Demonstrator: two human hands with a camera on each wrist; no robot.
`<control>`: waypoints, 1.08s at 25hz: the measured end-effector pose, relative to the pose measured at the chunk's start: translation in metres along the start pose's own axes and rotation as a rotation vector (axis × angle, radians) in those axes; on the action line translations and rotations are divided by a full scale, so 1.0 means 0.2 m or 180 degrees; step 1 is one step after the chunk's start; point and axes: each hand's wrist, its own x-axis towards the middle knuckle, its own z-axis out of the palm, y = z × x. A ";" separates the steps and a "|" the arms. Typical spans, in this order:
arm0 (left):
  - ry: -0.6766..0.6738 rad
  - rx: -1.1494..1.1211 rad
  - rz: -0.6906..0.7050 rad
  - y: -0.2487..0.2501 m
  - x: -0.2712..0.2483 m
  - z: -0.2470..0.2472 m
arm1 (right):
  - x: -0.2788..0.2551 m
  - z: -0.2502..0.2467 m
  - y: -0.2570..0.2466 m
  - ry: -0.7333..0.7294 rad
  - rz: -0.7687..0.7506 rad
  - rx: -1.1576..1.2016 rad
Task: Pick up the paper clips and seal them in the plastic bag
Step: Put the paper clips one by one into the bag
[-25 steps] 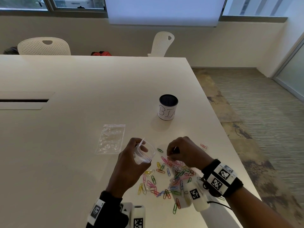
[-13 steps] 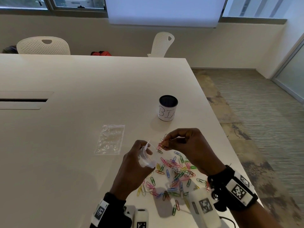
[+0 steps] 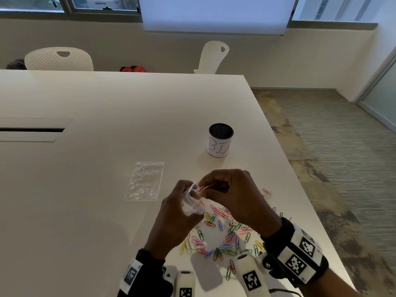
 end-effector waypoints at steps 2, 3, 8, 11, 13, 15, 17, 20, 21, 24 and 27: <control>0.0001 -0.0023 0.0000 0.00 0.00 0.00 | 0.00 -0.01 0.00 0.0019 -0.0043 -0.0017; -0.0005 -0.0027 -0.0014 -0.01 0.00 0.00 | 0.00 -0.01 0.00 0.0056 -0.0076 -0.0051; 0.0022 -0.0060 -0.0039 -0.03 0.00 -0.03 | 0.01 -0.03 0.03 0.0210 -0.0085 -0.0042; 0.0161 -0.0152 -0.0097 -0.04 -0.02 -0.10 | 0.01 0.01 0.09 0.0116 0.0010 -0.0083; 0.0295 -0.0166 -0.0119 -0.06 -0.04 -0.16 | 0.01 0.07 0.15 -0.0126 0.0070 -0.0278; 0.0404 -0.0147 -0.0173 -0.07 -0.06 -0.22 | 0.02 0.13 0.20 -0.0582 0.0075 -0.0544; 0.0504 -0.0148 -0.0219 -0.10 -0.08 -0.26 | 0.02 0.19 0.23 -0.1144 0.0068 -0.0877; 0.0622 -0.0090 -0.0273 -0.12 -0.11 -0.30 | 0.03 0.26 0.22 -0.1767 0.0097 -0.1347; 0.0646 -0.0081 -0.0288 -0.13 -0.12 -0.31 | 0.03 0.28 0.22 -0.1909 0.0041 -0.1463; 0.0679 -0.0065 -0.0343 -0.14 -0.15 -0.32 | 0.03 0.35 0.22 -0.2186 -0.0209 -0.1737; 0.0721 -0.0084 -0.0396 -0.14 -0.17 -0.31 | 0.03 0.40 0.24 -0.2167 -0.0461 -0.1880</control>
